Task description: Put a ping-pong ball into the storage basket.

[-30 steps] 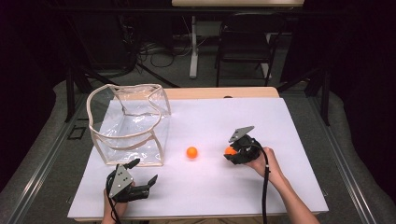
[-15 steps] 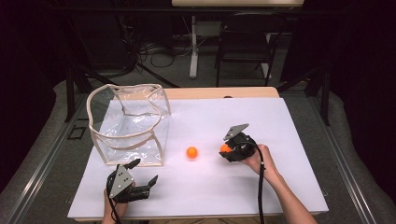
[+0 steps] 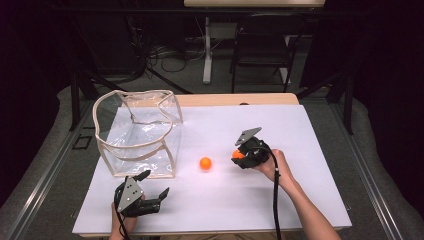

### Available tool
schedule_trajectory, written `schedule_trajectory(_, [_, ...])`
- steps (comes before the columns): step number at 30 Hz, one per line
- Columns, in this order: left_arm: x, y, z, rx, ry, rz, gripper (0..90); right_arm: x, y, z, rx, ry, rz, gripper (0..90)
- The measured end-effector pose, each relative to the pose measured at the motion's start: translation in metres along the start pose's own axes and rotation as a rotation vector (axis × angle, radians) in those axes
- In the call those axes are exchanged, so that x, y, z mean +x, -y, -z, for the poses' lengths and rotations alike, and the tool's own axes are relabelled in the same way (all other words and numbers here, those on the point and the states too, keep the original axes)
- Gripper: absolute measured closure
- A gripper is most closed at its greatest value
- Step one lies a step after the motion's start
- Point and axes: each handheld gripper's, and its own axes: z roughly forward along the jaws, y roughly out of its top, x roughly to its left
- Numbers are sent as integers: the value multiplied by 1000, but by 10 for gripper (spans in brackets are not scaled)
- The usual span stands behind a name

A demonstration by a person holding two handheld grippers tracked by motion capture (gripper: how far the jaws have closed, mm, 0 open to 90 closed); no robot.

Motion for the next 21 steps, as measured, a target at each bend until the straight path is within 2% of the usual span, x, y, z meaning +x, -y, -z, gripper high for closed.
schedule_trajectory(12, [-2, -1, 1, -7, 0, -7, 158, -4, -19, 5, -6, 4, 15, 513])
schedule_trajectory(21, [0, -1, 0, -6, 1, -3, 158, -5, -32, -2, -6, 1, 31, 513])
